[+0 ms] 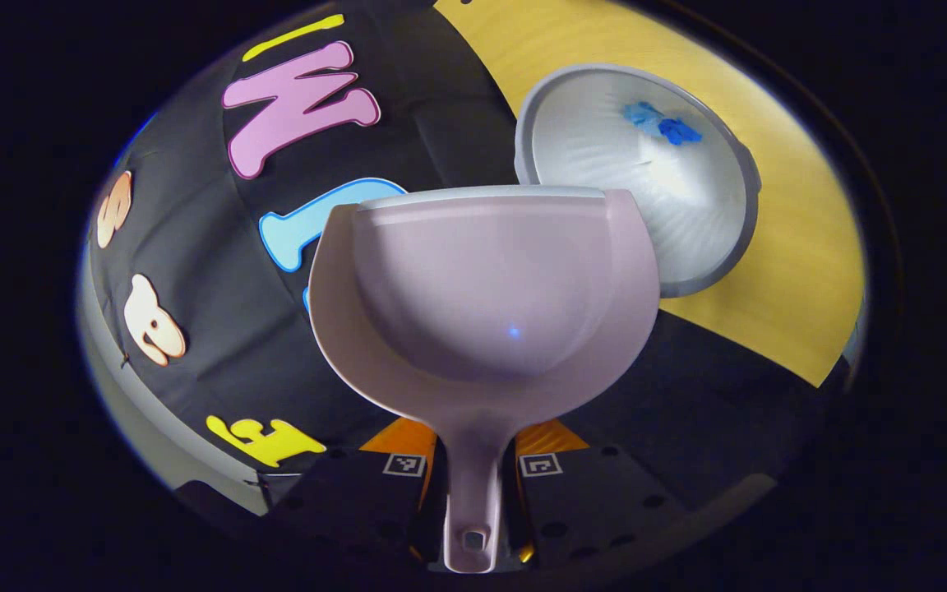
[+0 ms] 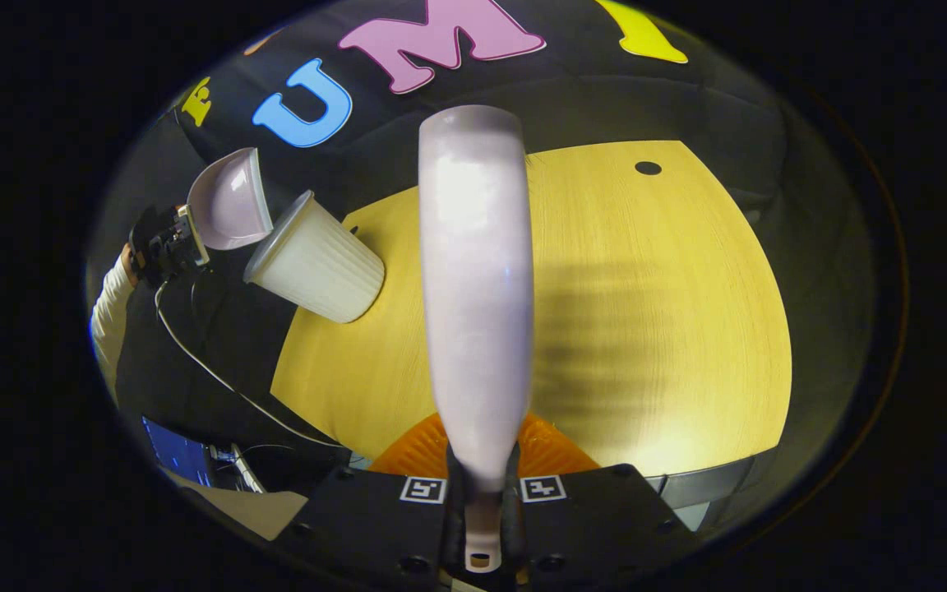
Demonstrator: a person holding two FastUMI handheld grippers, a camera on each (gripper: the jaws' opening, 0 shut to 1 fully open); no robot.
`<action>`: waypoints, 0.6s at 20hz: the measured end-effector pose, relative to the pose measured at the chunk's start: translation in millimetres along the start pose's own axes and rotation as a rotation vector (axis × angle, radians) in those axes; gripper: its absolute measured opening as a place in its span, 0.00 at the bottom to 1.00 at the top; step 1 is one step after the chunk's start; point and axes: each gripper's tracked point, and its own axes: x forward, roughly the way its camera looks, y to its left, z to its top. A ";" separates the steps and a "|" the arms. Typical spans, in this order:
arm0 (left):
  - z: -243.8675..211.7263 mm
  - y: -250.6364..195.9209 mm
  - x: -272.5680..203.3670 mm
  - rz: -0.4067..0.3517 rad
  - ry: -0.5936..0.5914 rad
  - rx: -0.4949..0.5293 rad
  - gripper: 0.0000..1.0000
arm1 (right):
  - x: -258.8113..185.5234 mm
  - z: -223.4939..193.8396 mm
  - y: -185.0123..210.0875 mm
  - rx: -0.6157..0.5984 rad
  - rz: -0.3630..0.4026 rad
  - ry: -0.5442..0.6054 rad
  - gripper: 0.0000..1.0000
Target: Pick up the small broom and dustpan from the desktop, sweep the trash into the dustpan with the broom, and then empty the trash into the garbage bin.
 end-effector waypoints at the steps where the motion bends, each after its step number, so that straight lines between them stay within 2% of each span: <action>1: 0.7 1.5 2.9 0.032 -0.018 -0.010 0.27 | 0.5 -1.3 0.6 0.004 0.001 0.000 0.18; 2: 1.8 -0.5 5.1 0.049 -0.036 -0.056 0.25 | 0.4 -1.5 -0.3 0.003 -0.002 -0.002 0.18; 4: 7.5 -2.2 4.4 0.031 -0.069 -0.187 0.24 | -0.1 -0.8 1.1 0.006 -0.004 -0.006 0.18; 8: 18.5 -5.4 -21.2 0.042 -0.137 -0.531 0.25 | -5.1 7.7 -0.4 0.022 -0.012 -0.024 0.18; 12: 51.8 3.5 -34.9 -0.023 -0.267 -0.879 0.25 | -12.4 16.3 -1.7 0.031 -0.028 -0.044 0.18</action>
